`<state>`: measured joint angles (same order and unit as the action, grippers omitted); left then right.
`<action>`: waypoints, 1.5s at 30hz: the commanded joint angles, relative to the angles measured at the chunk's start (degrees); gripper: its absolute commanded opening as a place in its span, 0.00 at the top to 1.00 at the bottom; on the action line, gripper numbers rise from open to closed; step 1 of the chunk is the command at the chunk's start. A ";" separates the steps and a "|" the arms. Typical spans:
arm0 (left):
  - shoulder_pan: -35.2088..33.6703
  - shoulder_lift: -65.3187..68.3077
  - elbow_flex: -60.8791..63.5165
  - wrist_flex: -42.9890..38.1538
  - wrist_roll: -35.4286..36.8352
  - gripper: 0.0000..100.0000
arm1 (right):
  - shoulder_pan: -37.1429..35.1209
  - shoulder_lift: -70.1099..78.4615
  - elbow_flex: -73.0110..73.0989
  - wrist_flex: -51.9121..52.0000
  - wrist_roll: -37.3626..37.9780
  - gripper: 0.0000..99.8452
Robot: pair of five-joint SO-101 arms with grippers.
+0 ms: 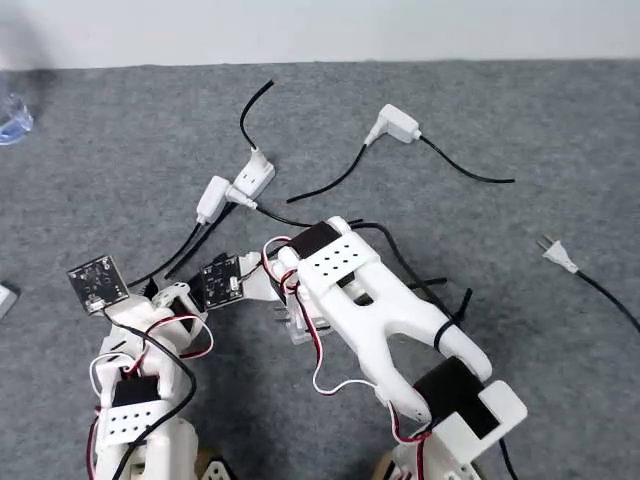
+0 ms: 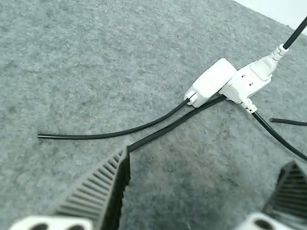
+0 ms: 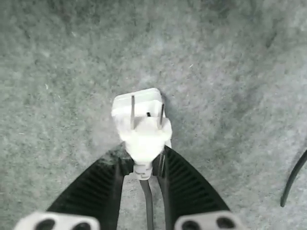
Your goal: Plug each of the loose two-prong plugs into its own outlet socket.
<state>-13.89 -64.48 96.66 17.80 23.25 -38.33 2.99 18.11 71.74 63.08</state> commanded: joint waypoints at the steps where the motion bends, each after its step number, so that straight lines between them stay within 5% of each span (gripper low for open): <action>1: 0.53 -0.44 -0.66 0.09 -0.53 0.56 | 1.89 -4.97 -2.73 0.22 0.79 0.99; 11: 0.53 -0.44 -0.66 0.09 -0.53 0.56 | 14.55 3.56 -8.09 -5.85 5.54 0.99; 23: 0.53 -0.44 -0.66 0.00 -0.53 0.56 | 14.20 13.49 -10.55 -7.60 5.27 0.98; 31: 0.53 -0.44 -0.66 -0.09 -0.53 0.56 | 12.18 13.41 -10.64 -4.00 5.36 0.74; 45: 0.53 -0.44 -0.66 0.00 -0.53 0.56 | 9.10 14.02 -10.46 -5.85 5.27 0.76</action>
<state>-13.89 -64.48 96.66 17.80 23.25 -28.84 17.41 10.37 66.73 68.09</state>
